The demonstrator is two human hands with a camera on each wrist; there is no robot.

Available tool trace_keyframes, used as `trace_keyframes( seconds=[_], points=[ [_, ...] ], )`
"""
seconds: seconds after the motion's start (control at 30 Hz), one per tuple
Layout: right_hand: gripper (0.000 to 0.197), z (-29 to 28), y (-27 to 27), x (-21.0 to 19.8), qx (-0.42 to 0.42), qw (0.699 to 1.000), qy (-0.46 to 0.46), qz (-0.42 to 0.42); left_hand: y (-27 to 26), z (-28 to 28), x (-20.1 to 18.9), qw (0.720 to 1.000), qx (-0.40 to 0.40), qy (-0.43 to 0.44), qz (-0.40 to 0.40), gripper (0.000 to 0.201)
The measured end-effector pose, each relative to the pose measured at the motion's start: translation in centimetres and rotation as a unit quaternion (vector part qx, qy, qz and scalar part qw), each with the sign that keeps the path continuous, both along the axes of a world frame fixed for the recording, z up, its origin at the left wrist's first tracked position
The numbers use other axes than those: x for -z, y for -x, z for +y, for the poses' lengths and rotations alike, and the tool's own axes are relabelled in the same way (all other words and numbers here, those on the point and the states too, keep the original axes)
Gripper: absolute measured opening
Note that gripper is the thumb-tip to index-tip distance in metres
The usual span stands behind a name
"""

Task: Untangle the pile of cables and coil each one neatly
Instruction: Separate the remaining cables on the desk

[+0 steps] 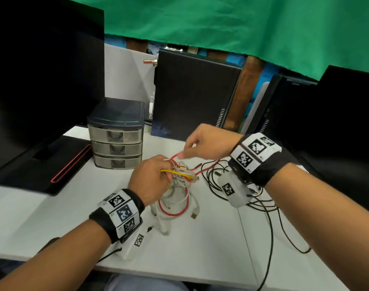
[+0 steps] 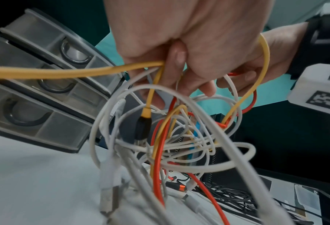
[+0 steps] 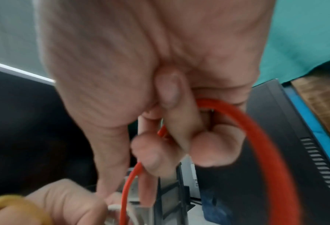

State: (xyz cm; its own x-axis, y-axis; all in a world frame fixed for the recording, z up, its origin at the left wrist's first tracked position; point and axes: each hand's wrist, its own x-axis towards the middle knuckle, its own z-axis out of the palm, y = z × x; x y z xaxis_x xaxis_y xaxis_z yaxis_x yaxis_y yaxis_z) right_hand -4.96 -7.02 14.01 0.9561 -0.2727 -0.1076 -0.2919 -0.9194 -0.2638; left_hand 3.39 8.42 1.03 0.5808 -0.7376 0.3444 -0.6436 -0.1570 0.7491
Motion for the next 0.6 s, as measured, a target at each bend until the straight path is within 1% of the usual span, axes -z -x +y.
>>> trace_keyframes(
  seconds=[0.07, 0.13, 0.17, 0.2, 0.23, 0.27, 0.3, 0.33, 0.37, 0.4, 0.43, 0.47, 0.5, 0.53, 0.57, 0.6],
  points=[
    [0.028, 0.8, -0.2, 0.4, -0.023, 0.999, 0.029, 0.029, 0.1, 0.1, -0.2, 1.000, -0.001, -0.008, -0.002, 0.022],
    [0.030, 1.2, -0.5, 0.0, -0.045, 0.998, 0.045, -0.006, 0.4, 0.2, -0.5, 1.000, -0.002, -0.011, 0.001, 0.025],
    [0.031, 1.2, -0.6, -0.5, -0.049, 0.996, 0.045, -0.054, 0.5, 0.2, -0.5, 1.000, -0.004, -0.014, 0.002, 0.027],
    [0.032, 0.8, -0.6, -1.1, -0.039, 0.990, 0.045, -0.129, 0.5, 0.3, -0.3, 1.000, -0.007, -0.016, 0.002, 0.030],
    [0.032, 0.2, -0.7, -1.9, -0.012, 0.972, 0.036, -0.232, 0.3, 0.3, -0.1, 1.000, -0.007, -0.012, 0.006, 0.034],
    [0.032, -0.6, -0.8, -2.8, 0.032, 0.934, 0.002, -0.356, 0.0, 0.3, 0.2, 1.000, -0.007, -0.003, 0.014, 0.038],
    [0.031, -1.5, -0.7, -3.8, 0.087, 0.876, -0.055, -0.472, -0.2, 0.3, 0.4, 1.000, -0.008, 0.011, 0.023, 0.039],
    [0.031, -2.2, -0.5, -4.8, 0.141, 0.810, -0.130, -0.554, -0.5, 0.2, 0.4, 0.999, -0.007, 0.028, 0.033, 0.039],
    [0.030, -2.9, -0.2, -5.4, 0.185, 0.761, -0.192, -0.592, -0.5, 0.1, 0.4, 0.998, -0.005, 0.044, 0.042, 0.039],
    [0.029, -3.6, 0.1, -5.5, 0.216, 0.742, -0.226, -0.593, -0.6, 0.0, 0.4, 0.997, -0.002, 0.056, 0.047, 0.039],
    [0.024, -4.4, 0.3, -5.2, 0.245, 0.763, -0.227, -0.554, -0.6, -0.2, 0.4, 0.997, -0.001, 0.064, 0.050, 0.039],
    [0.018, -5.0, 0.5, -4.6, 0.263, 0.806, -0.211, -0.487, -0.5, -0.2, 0.3, 0.996, -0.002, 0.069, 0.052, 0.039],
    [0.012, -5.4, 0.7, -3.8, 0.268, 0.860, -0.177, -0.397, -0.3, -0.2, 0.2, 0.996, -0.004, 0.070, 0.050, 0.038],
    [0.016, -5.6, 1.1, -2.9, 0.266, 0.910, -0.120, -0.294, -0.1, 0.0, 0.0, 0.997, -0.006, 0.067, 0.042, 0.036],
    [0.028, -5.5, 1.5, -2.3, 0.256, 0.946, -0.045, -0.192, 0.1, 0.1, -0.2, 0.998, -0.007, 0.056, 0.031, 0.034],
    [0.045, -5.1, 1.7, -1.6, 0.238, 0.964, 0.037, -0.113, 0.4, 0.2, -0.4, 0.999, -0.008, 0.045, 0.017, 0.032]
  ],
)
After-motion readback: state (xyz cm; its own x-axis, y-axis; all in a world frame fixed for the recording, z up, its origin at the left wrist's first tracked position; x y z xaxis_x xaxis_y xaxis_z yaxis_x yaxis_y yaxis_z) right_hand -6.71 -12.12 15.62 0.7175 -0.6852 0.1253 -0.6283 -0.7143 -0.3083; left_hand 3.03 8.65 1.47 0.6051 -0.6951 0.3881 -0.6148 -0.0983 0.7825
